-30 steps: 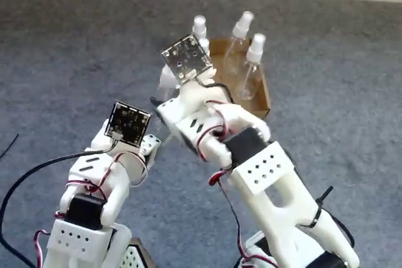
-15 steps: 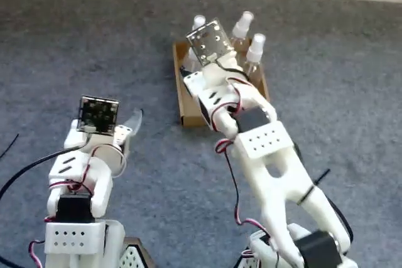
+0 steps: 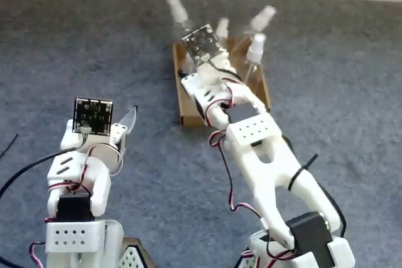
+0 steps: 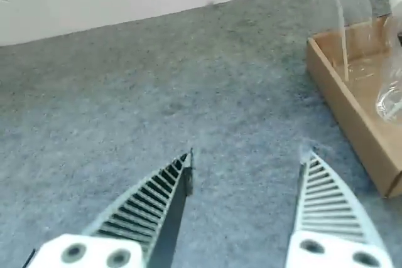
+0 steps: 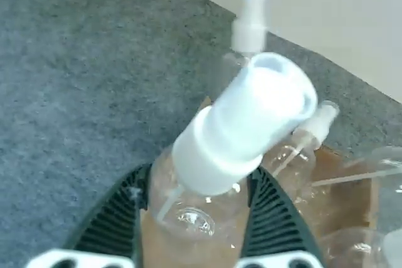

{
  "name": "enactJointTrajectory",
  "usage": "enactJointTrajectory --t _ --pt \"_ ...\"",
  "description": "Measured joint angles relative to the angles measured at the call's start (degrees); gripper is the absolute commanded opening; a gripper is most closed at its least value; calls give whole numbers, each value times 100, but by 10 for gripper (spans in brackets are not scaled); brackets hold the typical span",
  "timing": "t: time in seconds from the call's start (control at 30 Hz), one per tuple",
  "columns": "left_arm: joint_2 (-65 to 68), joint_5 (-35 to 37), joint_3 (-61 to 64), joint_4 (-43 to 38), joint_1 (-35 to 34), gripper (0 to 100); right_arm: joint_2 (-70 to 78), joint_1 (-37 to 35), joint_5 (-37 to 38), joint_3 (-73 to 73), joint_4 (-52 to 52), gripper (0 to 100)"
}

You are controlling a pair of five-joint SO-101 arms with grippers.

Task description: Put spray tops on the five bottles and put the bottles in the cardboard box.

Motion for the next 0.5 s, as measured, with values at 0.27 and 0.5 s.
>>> enactJointTrajectory --t 0.27,0.5 --pt "0 0 0 0 0 248 0 0 0 35 0 5" --pt "0 0 0 0 0 248 -18 0 0 185 -35 5"
